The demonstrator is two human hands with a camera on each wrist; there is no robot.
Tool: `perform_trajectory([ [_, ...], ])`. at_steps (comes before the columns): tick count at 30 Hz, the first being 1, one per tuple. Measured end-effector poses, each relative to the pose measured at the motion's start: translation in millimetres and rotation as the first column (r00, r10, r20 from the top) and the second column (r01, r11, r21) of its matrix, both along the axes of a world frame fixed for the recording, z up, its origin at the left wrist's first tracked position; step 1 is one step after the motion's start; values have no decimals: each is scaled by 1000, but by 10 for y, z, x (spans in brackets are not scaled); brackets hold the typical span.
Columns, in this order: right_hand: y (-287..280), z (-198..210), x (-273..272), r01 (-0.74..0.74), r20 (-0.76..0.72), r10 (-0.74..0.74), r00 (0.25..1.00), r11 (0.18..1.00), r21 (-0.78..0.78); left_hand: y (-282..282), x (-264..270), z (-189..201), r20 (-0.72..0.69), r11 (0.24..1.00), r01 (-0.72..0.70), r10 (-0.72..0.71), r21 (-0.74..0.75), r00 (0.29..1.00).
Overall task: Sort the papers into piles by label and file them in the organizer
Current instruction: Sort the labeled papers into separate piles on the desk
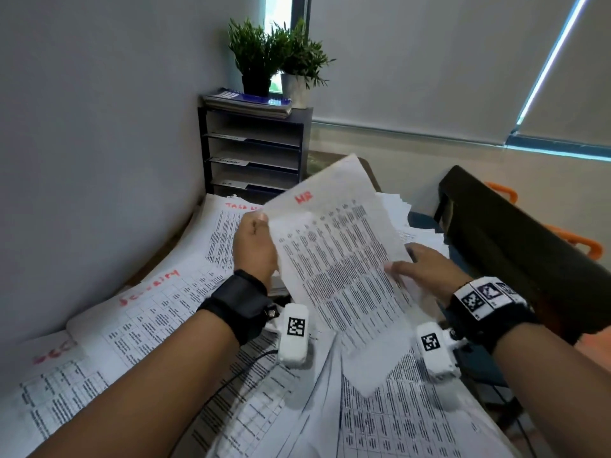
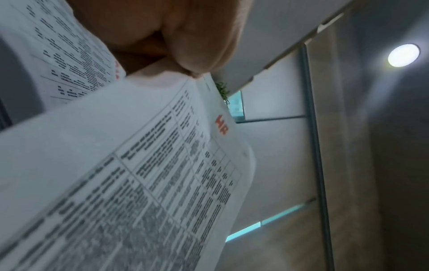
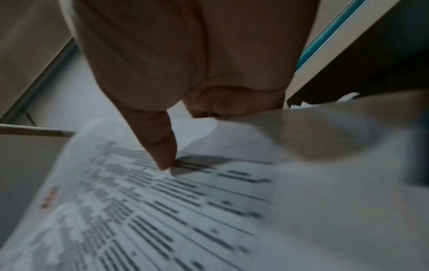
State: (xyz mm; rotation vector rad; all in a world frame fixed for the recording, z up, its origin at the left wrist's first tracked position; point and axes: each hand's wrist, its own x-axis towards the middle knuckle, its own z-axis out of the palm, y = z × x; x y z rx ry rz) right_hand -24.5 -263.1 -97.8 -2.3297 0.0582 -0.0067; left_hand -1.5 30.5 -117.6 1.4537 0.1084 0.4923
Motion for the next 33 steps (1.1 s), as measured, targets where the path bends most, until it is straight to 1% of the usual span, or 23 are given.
perform_trajectory([
  [2,-86,-26,62,40,-26,-40,999,999,4,64,32,42,-23,990,-86,84,-108,996],
  [3,-146,-51,107,88,-43,-84,996,992,88,103,55,44,-40,980,-127,122,-151,992],
  [4,-163,-50,104,139,-84,-121,989,957,256,142,84,34,-60,967,-164,155,-193,986],
  [6,-135,-88,77,173,-167,-87,982,767,617,202,189,-56,-119,945,-193,167,-265,979],
  [7,-93,-96,55,156,-181,-34,983,675,722,213,226,-103,-147,940,-180,142,-290,979],
  [8,-54,-126,54,138,-183,7,983,624,769,189,197,-79,-165,932,-158,109,-326,980],
  [9,-8,-152,62,128,-181,27,983,603,787,150,153,-31,-170,920,-137,78,-368,982],
  [11,63,-216,157,172,-187,-45,981,643,747,48,80,56,-166,871,-43,-45,-489,985],
  [12,38,-263,254,215,-158,-147,976,714,667,6,60,70,-167,840,20,-131,-542,977],
  [13,-22,-282,365,277,-117,-256,960,795,540,-25,49,59,-167,843,83,-200,-532,966],
  [14,-111,-279,469,341,-67,-341,938,867,364,-40,24,40,-171,885,157,-254,-439,952],
  [15,-202,-257,556,403,-20,-406,914,899,170,-42,5,6,-188,921,241,-306,-305,933],
  [16,-294,-232,637,448,8,-449,894,893,33,-35,-16,-36,-230,936,320,-347,-144,909],
  [17,-384,-205,710,466,13,-466,885,884,-27,-33,-25,-89,-285,918,396,-375,16,882],
  [19,-526,-150,843,464,9,-464,886,883,-69,-40,-39,-184,-370,810,507,-393,293,842],
  [21,-653,-93,963,465,32,-465,885,875,-131,-82,-54,-235,-406,630,540,-360,559,840],
  [22,-713,-53,1008,469,38,-469,882,869,-156,-116,-57,-257,-417,534,543,-347,648,840],
  [24,-765,37,1059,482,49,-480,876,861,-162,-187,-62,-304,-444,404,538,-308,739,841],
  [26,-733,127,1059,495,65,-491,869,852,-171,-237,-67,-361,-461,324,526,-260,787,849],
  [28,-642,165,1056,494,160,-469,869,837,-233,-248,-51,-409,-450,337,508,-238,793,861],
  [30,-446,161,967,421,260,-352,899,858,-294,-240,-22,-452,-431,402,495,-244,770,869],
  [31,-308,150,876,352,292,-268,918,890,-290,-235,-6,-461,-422,440,489,-248,753,872],
  [33,-13,101,641,150,309,-61,949,950,-275,-243,6,-461,-373,518,465,-279,718,885],
])
